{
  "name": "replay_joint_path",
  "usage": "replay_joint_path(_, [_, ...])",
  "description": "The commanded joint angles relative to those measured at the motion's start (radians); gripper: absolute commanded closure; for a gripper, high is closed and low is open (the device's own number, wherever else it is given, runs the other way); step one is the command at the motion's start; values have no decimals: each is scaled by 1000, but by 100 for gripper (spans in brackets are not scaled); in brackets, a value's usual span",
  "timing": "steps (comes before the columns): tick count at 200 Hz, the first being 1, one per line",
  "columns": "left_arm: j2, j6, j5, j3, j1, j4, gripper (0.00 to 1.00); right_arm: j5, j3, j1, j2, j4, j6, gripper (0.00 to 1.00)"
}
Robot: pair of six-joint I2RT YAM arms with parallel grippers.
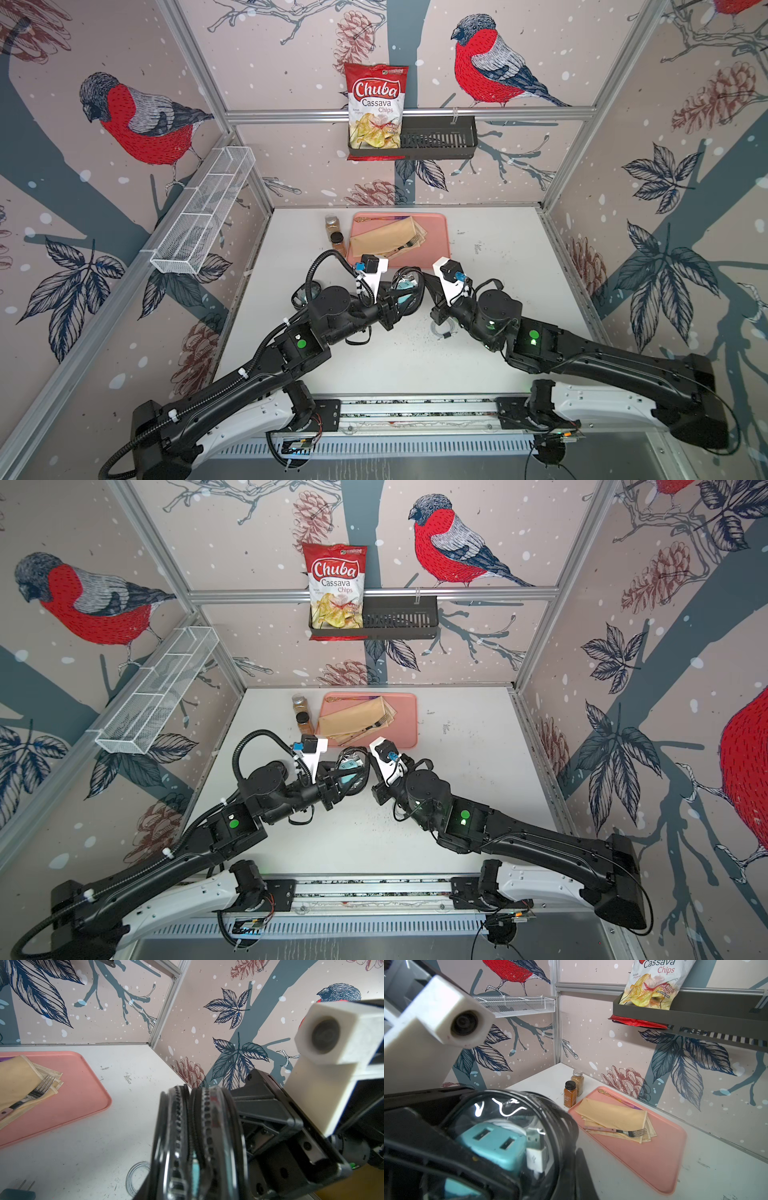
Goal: Pack away charging kits
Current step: Zip the zipper on the storage bag.
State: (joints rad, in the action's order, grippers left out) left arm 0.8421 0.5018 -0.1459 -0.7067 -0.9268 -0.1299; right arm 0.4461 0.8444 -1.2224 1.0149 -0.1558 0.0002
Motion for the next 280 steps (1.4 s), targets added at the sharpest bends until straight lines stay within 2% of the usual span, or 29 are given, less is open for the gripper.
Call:
replay_joint_path(1, [-2, -19, -101, 19, -2, 118, 88, 3, -7, 1, -16, -216, 69, 100])
replay_joint_path(16, [-10, -25, -107, 33, -1, 85, 74, -23, -29, -2, -30, -240, 99, 100])
replay_joint_path(45, [-33, -24, -50, 54, -1, 61, 36, -21, -56, -31, -58, -271, 132, 100])
replay_joint_path(60, [-60, -19, -25, 70, -1, 50, 29, -18, -65, -46, -70, -282, 141, 100])
replay_joint_path(114, [-263, -10, 49, 250, -1, -165, 6, 6, -96, -73, -82, -326, 178, 100])
replay_joint_path(164, [-369, 24, 13, 343, -1, -341, 4, 22, -127, -116, -73, -428, 251, 100])
replay_joint_path(197, [-357, -29, -6, 345, -1, -418, 4, 40, -128, -145, -50, -471, 332, 100])
replay_joint_path(252, [-336, -115, 55, 357, -1, -554, 4, 37, -141, -164, -29, -532, 408, 100])
replay_joint_path(280, [-306, -156, 24, 335, -1, -602, 6, 39, -155, -167, -20, -567, 458, 100])
